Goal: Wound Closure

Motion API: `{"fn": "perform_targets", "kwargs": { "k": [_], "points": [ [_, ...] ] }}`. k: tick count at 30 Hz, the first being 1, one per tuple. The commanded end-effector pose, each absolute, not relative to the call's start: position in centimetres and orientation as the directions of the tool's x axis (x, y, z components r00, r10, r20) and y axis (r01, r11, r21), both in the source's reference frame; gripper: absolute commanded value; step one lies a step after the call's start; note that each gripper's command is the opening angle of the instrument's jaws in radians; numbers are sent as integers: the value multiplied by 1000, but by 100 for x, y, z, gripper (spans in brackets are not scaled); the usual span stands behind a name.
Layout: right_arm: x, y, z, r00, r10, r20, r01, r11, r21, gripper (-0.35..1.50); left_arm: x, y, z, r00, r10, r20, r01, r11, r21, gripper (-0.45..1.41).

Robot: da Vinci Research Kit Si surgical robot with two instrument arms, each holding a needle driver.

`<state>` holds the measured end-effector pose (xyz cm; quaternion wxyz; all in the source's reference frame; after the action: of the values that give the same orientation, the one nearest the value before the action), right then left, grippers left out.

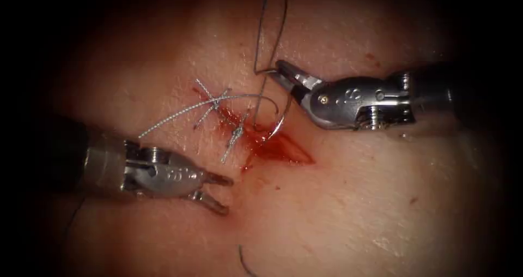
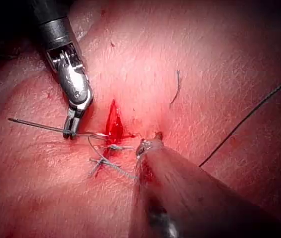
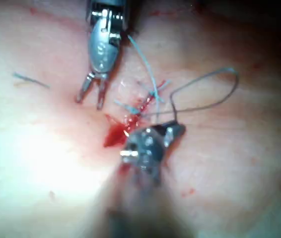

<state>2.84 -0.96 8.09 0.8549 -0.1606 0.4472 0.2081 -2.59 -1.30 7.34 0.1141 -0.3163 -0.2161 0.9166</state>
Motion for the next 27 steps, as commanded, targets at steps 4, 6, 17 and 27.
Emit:
{"fn": "perform_targets", "kwargs": {
  "k": [4,6,17,27],
  "points": [
    [298,-115,823,538,200,-819,-477,873,-99,-35,-266,-133,739,-774,350,-529,-75,-879,-472,9],
    [295,-112,822,540,203,-817,-480,871,-101,-35,-266,-133,739,-773,350,-529,-75,-878,-472,9],
    [279,-97,815,546,215,-810,-504,856,-112,-35,-267,-133,738,-773,351,-528,-76,-878,-472,7],
    [271,-92,813,569,219,-792,-500,857,-122,-35,-264,-137,737,-773,348,-530,-72,-878,-472,7]
  ]
}}
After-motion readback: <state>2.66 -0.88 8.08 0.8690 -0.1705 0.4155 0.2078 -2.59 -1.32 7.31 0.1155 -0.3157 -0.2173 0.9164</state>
